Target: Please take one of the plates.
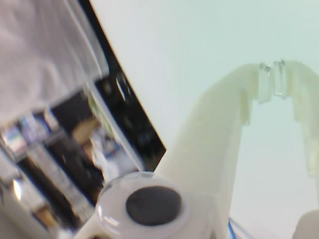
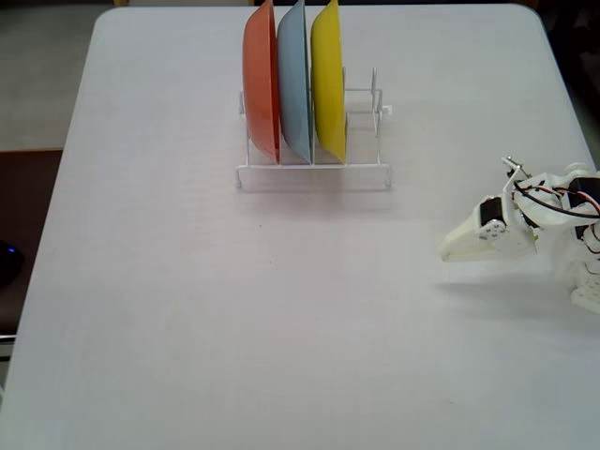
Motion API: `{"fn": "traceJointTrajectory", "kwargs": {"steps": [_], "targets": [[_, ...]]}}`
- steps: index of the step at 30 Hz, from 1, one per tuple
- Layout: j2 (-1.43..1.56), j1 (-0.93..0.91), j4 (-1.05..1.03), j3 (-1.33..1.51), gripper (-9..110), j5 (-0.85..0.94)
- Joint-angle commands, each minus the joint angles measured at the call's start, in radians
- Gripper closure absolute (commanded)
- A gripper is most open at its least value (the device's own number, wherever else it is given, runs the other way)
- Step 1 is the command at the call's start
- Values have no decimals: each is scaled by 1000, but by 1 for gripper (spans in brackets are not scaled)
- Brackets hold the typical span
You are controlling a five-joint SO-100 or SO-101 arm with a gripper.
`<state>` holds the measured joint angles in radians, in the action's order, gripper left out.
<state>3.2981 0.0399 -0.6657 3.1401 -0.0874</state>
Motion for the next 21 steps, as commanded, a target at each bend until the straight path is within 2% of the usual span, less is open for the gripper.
{"fn": "traceJointTrajectory", "kwargs": {"steps": [1, 21], "targets": [[14, 14, 15, -3, 102, 8], [14, 17, 20, -3, 102, 2]]}}
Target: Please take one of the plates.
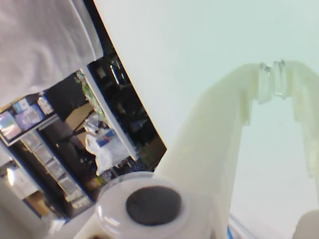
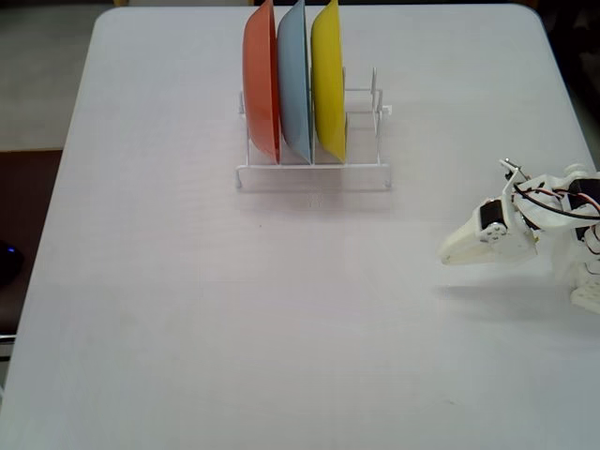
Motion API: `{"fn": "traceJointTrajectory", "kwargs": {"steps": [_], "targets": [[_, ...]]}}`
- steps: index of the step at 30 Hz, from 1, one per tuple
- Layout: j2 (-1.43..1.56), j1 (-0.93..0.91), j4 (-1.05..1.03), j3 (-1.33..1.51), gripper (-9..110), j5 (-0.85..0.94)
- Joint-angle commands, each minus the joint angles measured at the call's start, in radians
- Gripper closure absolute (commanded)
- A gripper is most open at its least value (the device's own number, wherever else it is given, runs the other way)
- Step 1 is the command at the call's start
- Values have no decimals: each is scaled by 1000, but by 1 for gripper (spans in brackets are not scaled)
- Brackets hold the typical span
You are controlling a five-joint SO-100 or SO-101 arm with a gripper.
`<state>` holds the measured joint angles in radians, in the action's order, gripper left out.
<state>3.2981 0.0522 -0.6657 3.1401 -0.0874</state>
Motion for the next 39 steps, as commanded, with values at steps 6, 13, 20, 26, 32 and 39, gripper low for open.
{"fn": "traceJointTrajectory", "kwargs": {"steps": [6, 13, 20, 26, 32, 39], "targets": [[14, 5, 20, -5, 102, 2], [14, -8, 15, -8, 102, 29], [14, -8, 14, -8, 102, 21], [14, -8, 15, -8, 102, 29], [14, -8, 15, -8, 102, 31], [14, -8, 15, -8, 102, 34]]}}
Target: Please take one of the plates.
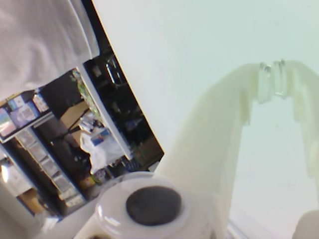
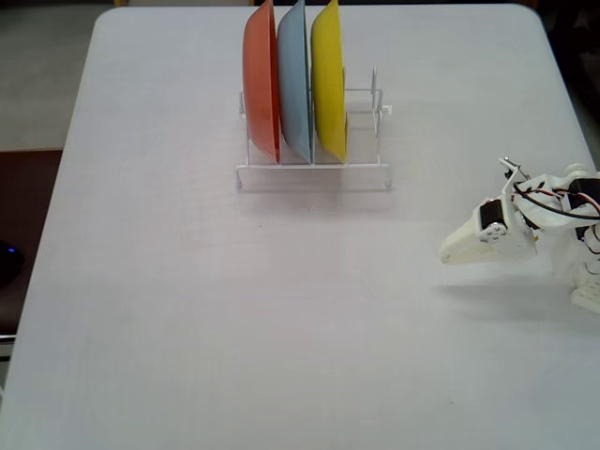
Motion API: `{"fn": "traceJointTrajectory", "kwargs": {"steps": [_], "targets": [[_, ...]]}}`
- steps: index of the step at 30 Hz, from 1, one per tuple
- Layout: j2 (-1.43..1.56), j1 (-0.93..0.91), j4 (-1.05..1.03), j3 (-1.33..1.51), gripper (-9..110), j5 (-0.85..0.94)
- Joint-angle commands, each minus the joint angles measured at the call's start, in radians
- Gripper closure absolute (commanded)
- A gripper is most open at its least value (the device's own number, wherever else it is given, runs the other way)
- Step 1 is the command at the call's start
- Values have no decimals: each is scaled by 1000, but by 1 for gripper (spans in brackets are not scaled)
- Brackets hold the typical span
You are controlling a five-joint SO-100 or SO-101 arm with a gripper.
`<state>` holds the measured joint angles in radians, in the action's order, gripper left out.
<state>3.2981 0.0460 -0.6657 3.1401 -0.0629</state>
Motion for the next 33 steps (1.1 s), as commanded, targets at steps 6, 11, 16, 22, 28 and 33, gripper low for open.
{"fn": "traceJointTrajectory", "kwargs": {"steps": [6, 11, 16, 22, 28, 33], "targets": [[14, -12, 26, -6, 102, 34], [14, -17, 26, -6, 102, 29], [14, -26, 26, -5, 102, 21], [14, -26, 26, -5, 100, 25], [14, -26, 26, -5, 98, 32], [14, -26, 26, -5, 100, 32]]}}
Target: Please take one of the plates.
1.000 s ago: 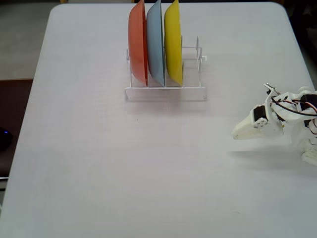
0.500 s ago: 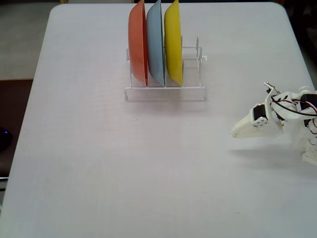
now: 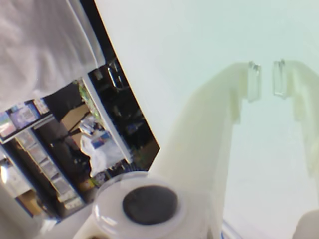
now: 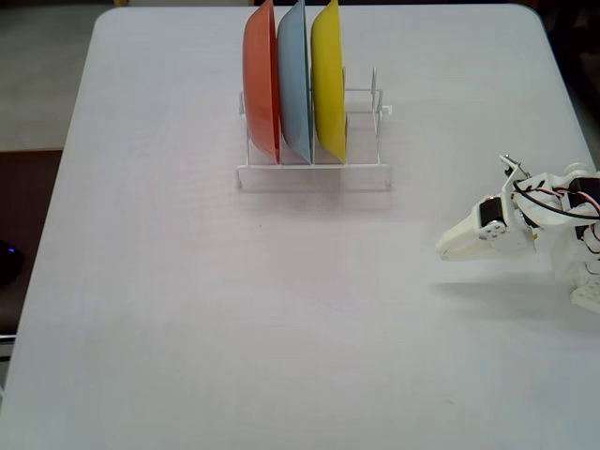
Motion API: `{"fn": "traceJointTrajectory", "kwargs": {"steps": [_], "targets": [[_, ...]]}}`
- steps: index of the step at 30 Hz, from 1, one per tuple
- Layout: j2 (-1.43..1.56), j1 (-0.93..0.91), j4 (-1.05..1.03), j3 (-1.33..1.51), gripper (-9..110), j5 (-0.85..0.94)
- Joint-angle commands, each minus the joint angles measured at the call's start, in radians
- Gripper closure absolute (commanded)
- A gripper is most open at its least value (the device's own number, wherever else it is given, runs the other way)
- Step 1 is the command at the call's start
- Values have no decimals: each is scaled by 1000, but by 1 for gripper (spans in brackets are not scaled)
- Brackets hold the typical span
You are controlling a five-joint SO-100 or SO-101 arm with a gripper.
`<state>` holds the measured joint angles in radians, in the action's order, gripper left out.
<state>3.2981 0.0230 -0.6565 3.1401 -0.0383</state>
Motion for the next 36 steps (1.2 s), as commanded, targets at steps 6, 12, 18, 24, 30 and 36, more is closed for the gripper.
{"fn": "traceJointTrajectory", "kwargs": {"steps": [6, 12, 18, 24, 30, 36], "targets": [[14, -3, 17, -5, 102, 5], [14, 0, 17, -5, 102, 23], [14, 0, 15, -5, 102, 17], [14, -2, 15, -5, 102, 8], [14, -2, 17, -5, 102, 15], [14, -2, 17, -5, 102, 12]]}}
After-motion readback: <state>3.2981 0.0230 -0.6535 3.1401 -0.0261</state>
